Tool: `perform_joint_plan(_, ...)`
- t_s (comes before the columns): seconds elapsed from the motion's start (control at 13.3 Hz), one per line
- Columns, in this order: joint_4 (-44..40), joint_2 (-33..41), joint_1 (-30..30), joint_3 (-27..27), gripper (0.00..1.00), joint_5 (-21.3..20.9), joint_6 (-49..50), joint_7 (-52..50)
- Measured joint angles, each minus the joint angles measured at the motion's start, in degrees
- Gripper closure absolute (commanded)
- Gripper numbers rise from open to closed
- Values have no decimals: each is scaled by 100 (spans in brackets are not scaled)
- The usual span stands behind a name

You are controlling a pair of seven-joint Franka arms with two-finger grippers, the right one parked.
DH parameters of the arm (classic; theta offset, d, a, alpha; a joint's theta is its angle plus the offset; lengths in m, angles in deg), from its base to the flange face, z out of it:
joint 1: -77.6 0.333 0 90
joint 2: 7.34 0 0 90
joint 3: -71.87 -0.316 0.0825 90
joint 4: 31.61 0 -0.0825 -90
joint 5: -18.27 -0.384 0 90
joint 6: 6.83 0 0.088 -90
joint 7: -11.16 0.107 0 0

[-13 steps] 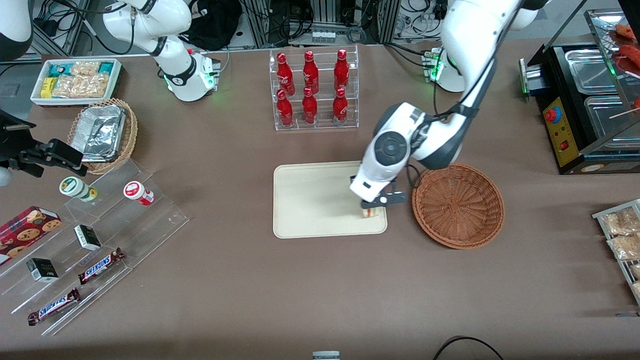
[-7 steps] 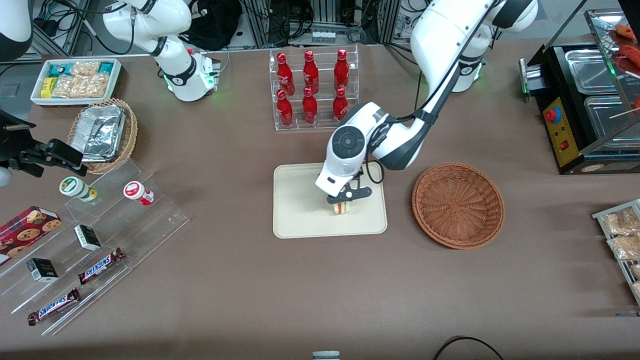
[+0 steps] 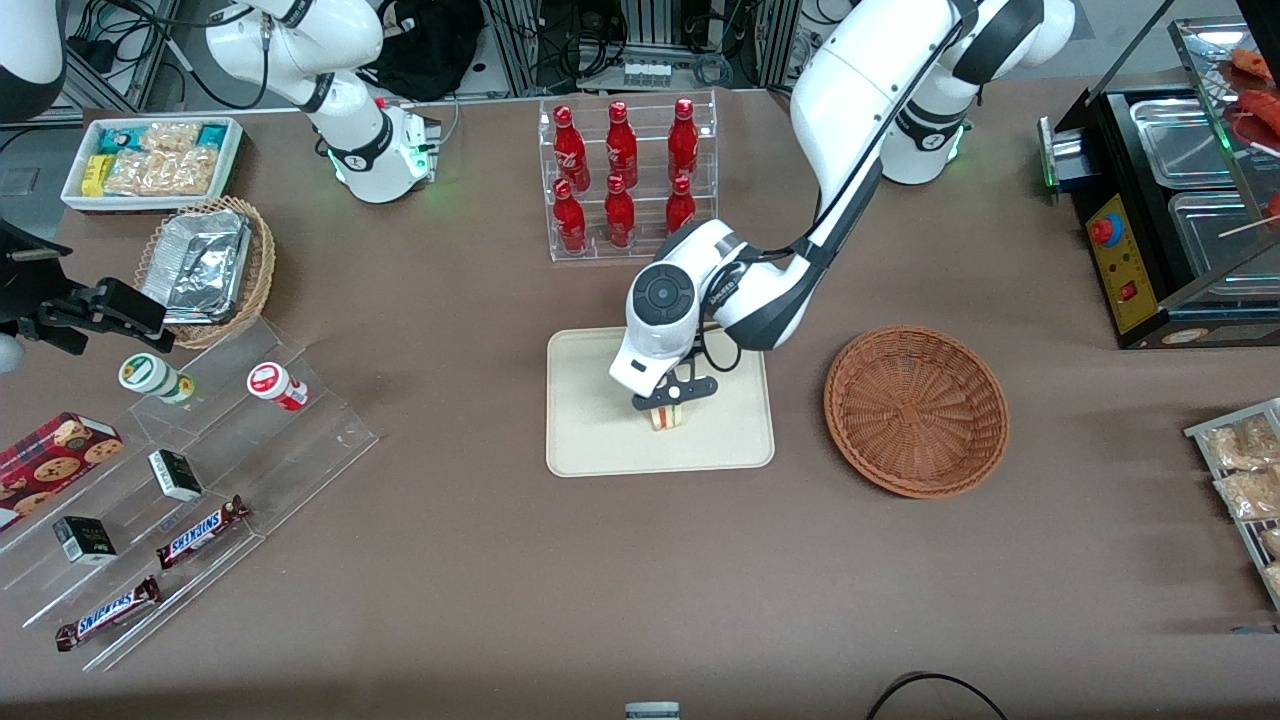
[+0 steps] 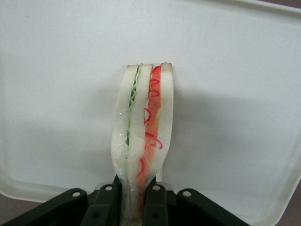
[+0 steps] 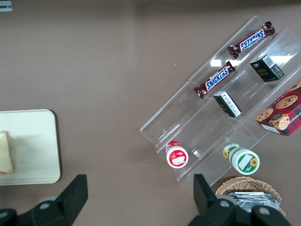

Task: Place sandwich from basket to tray
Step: 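Lift the sandwich and carry it over the beige tray, then lower the sandwich onto the tray and open the left gripper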

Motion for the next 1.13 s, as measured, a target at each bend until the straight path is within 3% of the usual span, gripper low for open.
perform_joint_plan(0.3, -185, 76, 2, -26, 0, -475, -31, -40)
perform_joint_plan(0.83, -299, 1219, 133, -343, 0, -516, 1605, -48)
perform_joint_plan(1.13, -113, 1521, 767, -519, 0, -513, 2046, 497)
